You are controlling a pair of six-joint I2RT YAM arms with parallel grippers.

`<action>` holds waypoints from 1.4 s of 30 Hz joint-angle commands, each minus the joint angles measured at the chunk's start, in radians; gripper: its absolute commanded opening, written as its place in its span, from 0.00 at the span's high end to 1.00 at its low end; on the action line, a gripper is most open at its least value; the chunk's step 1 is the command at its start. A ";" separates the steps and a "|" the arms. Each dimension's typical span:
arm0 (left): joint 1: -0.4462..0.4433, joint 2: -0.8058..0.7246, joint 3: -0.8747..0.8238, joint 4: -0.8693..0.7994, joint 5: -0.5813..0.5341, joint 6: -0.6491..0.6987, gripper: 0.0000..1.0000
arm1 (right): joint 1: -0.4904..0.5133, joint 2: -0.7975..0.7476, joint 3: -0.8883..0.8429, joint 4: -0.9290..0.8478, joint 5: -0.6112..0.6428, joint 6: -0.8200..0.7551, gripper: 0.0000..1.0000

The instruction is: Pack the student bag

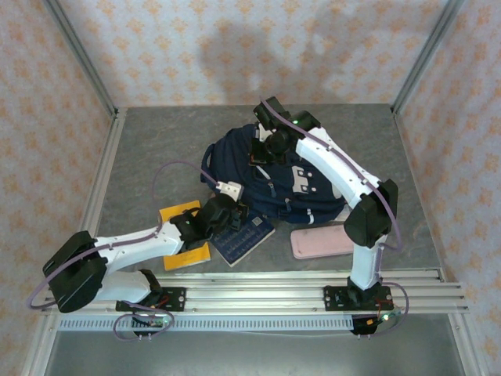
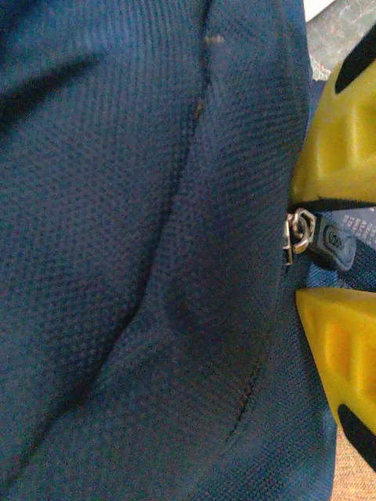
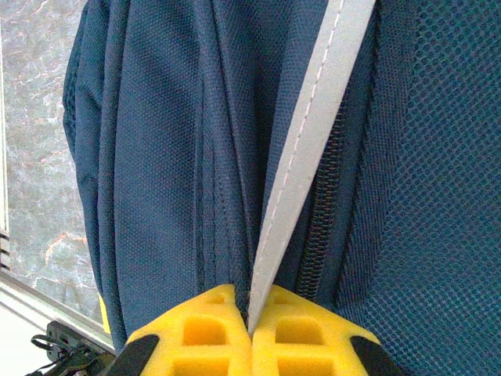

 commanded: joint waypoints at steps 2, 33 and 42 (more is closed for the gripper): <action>-0.002 0.008 0.005 0.033 -0.058 0.012 0.82 | 0.001 -0.107 0.008 0.062 -0.049 0.023 1.00; 0.104 -0.146 -0.038 -0.086 -0.128 -0.015 1.00 | 0.005 -0.130 -0.096 -0.016 0.068 -0.130 1.00; 0.102 -0.101 -0.026 -0.098 0.064 -0.035 1.00 | 0.033 -0.088 -0.093 -0.050 0.115 -0.182 0.73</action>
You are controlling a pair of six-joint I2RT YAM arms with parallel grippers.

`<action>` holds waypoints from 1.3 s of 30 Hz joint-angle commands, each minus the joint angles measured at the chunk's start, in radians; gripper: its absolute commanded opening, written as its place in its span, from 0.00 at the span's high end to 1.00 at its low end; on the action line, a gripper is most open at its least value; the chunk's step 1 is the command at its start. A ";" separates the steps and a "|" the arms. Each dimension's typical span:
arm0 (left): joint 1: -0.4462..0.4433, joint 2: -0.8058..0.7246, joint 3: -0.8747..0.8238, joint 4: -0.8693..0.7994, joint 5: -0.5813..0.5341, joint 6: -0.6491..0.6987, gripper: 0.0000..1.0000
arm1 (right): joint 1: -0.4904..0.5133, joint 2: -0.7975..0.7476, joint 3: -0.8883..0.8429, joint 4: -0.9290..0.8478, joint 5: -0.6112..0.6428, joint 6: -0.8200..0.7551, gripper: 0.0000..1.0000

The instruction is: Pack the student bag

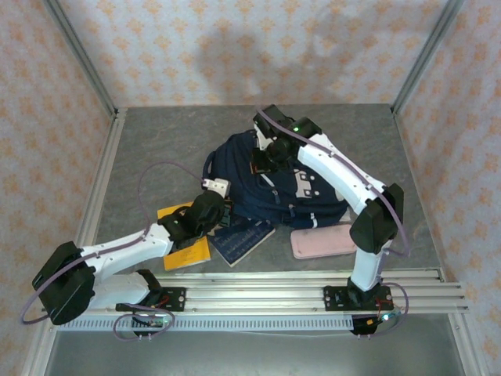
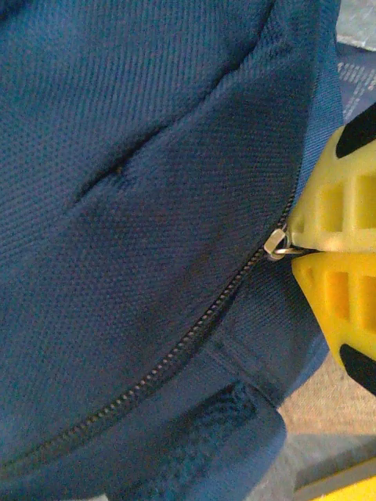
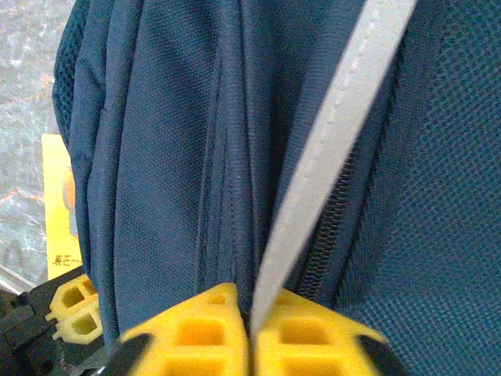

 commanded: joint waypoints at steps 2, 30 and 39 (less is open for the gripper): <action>0.016 -0.014 -0.007 -0.024 0.043 -0.033 1.00 | 0.004 -0.045 -0.001 -0.024 0.105 0.003 0.50; 0.009 -0.017 -0.040 -0.001 0.092 -0.052 1.00 | -0.116 -0.445 -0.957 0.350 0.312 0.529 0.88; -0.029 0.120 -0.033 0.076 0.106 -0.082 1.00 | -0.251 -0.226 -0.795 0.372 0.342 0.394 0.88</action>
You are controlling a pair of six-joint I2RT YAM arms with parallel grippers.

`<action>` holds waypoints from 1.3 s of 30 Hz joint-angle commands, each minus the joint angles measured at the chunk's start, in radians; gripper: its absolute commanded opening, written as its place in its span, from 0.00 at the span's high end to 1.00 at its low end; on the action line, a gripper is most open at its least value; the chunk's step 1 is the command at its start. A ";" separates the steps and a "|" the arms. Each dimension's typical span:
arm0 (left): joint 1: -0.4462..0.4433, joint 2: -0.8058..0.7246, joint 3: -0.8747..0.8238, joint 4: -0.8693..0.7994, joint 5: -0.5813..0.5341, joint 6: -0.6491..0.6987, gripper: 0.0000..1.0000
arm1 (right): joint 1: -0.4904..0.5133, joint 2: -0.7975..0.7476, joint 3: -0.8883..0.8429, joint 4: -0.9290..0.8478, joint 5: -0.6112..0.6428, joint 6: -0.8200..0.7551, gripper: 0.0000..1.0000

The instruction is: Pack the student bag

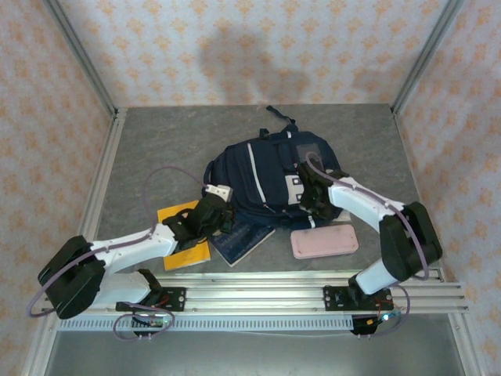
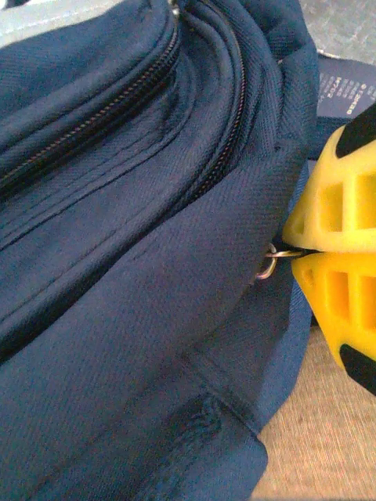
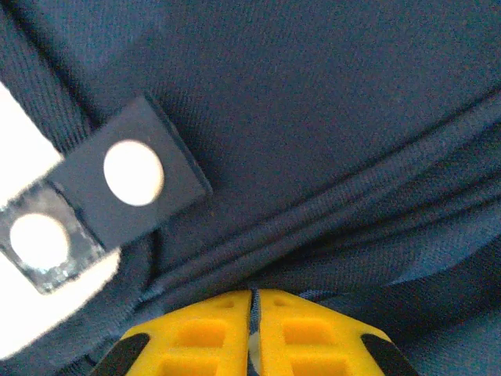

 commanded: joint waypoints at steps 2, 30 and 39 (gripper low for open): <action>-0.033 0.078 0.028 0.045 0.020 -0.020 1.00 | -0.069 0.106 0.127 0.033 0.060 -0.104 0.88; -0.040 0.191 0.116 0.064 0.047 0.013 1.00 | 0.135 0.117 0.257 0.284 -0.305 -0.598 0.24; -0.038 0.202 0.123 0.065 0.048 0.017 1.00 | 0.141 0.226 0.308 0.264 -0.398 -0.611 0.55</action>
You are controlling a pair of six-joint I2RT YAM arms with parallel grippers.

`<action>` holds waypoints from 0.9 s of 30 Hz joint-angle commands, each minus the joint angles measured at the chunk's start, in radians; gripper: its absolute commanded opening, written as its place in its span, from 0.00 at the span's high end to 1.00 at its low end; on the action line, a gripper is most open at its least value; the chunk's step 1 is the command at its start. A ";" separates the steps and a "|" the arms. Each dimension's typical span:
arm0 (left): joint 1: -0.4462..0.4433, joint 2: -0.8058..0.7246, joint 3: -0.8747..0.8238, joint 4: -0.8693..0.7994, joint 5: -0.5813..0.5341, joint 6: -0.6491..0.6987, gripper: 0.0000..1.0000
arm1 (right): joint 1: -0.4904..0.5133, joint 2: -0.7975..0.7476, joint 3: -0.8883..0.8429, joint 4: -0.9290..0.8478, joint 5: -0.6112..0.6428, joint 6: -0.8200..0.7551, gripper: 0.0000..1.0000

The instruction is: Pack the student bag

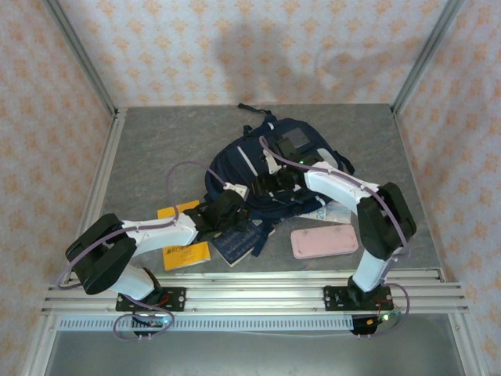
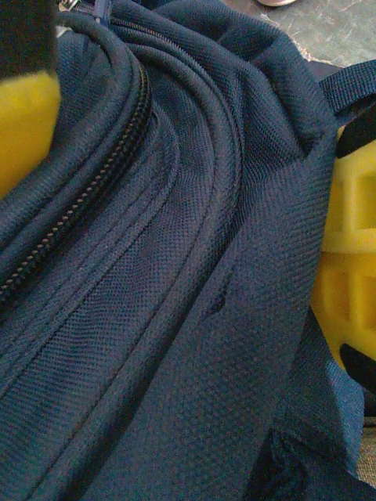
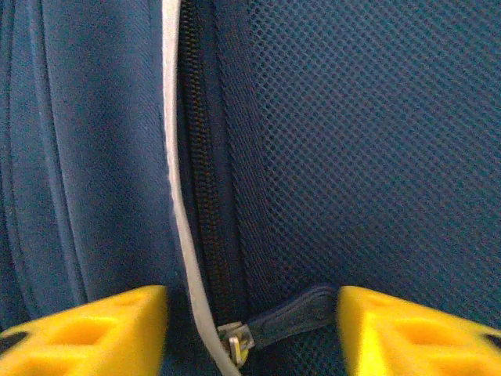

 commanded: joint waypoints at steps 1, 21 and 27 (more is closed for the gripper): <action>-0.007 -0.009 -0.002 0.029 -0.003 0.021 1.00 | 0.006 0.030 0.040 0.002 -0.066 -0.015 0.66; 0.046 -0.158 -0.045 -0.096 -0.218 0.009 1.00 | 0.002 -0.133 -0.039 -0.018 -0.029 -0.092 1.00; 0.091 -0.138 -0.063 -0.047 -0.239 -0.026 1.00 | 0.001 -0.214 -0.078 -0.005 -0.043 -0.124 1.00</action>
